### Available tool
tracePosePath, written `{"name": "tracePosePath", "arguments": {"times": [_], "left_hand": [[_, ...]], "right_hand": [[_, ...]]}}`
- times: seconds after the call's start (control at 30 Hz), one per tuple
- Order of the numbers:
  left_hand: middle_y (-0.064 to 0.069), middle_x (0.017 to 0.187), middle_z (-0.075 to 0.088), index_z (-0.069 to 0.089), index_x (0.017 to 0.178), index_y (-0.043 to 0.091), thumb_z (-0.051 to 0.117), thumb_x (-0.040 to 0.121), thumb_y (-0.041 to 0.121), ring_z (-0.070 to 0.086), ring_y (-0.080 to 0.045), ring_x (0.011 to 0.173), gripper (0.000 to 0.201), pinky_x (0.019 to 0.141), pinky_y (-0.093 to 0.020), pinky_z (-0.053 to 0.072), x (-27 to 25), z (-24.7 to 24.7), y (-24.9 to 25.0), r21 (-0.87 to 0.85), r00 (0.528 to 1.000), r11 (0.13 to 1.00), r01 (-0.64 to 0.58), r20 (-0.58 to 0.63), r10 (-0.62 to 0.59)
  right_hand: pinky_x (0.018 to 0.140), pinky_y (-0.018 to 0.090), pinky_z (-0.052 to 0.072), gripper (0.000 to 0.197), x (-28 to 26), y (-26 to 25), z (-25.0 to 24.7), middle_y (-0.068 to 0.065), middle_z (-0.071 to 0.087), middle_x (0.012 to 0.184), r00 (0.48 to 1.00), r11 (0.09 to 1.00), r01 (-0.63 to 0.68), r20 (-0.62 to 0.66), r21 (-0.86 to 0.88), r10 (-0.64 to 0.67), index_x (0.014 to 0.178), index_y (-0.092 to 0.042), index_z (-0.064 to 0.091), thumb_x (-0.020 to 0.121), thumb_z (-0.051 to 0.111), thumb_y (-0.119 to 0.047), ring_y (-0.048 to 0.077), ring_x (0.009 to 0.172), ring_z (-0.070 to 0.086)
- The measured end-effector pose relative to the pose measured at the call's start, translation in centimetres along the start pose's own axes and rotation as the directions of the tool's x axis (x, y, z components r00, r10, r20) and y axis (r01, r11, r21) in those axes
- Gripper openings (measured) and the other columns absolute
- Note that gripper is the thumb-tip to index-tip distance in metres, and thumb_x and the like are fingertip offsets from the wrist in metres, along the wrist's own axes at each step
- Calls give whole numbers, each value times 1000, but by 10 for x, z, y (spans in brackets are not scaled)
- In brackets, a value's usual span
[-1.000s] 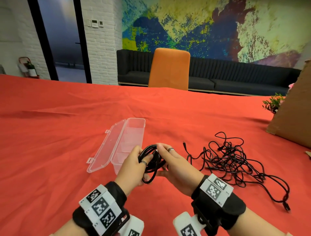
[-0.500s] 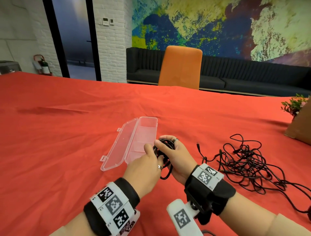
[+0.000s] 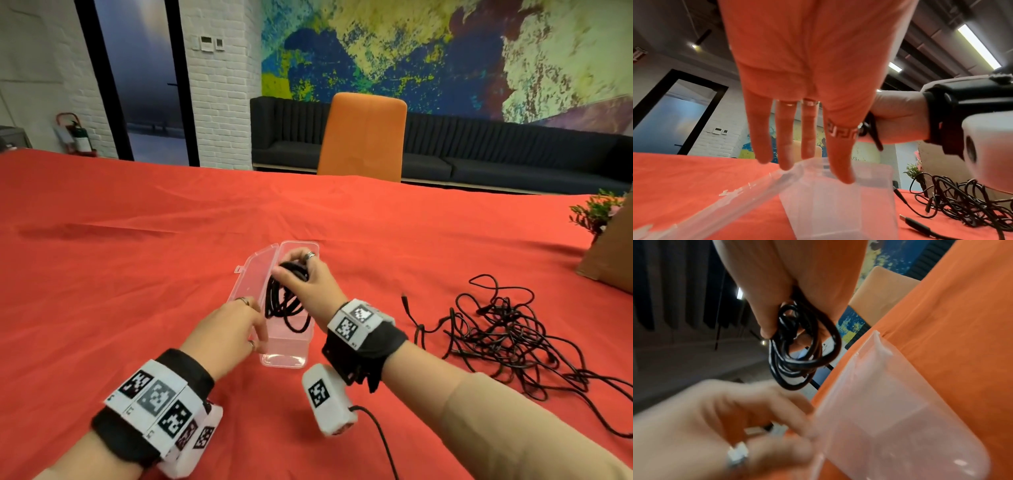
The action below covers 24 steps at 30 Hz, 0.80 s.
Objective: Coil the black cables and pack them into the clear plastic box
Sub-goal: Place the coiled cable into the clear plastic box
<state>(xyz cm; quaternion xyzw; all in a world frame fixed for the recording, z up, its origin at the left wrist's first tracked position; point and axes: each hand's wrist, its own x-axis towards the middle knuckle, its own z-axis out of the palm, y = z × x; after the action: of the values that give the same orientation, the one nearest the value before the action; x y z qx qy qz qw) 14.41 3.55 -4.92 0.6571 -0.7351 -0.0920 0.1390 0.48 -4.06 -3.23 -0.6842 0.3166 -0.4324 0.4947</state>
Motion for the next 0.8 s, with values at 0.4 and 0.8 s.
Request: {"name": "tracePosePath", "arguments": {"times": [0.4, 0.8], "left_hand": [[15, 86, 56, 75, 73, 25, 76, 72, 36, 51, -4, 75, 11, 65, -11, 34, 1, 6, -16, -139, 995, 986, -91, -56, 83], [16, 72, 52, 76, 74, 25, 79, 71, 24, 48, 3, 66, 4, 59, -9, 31, 1, 6, -15, -175, 994, 981, -87, -76, 75]], "right_hand": [[64, 12, 42, 16, -3, 14, -3, -2, 54, 80, 935, 860, 140, 351, -490, 47, 87, -17, 43, 89, 59, -15, 9, 70, 52], [76, 28, 37, 24, -13, 4, 8, 19, 59, 107, 785, 608, 219, 508, -763, 355, 107, -3, 46, 94, 44, -23, 28, 93, 55]]}}
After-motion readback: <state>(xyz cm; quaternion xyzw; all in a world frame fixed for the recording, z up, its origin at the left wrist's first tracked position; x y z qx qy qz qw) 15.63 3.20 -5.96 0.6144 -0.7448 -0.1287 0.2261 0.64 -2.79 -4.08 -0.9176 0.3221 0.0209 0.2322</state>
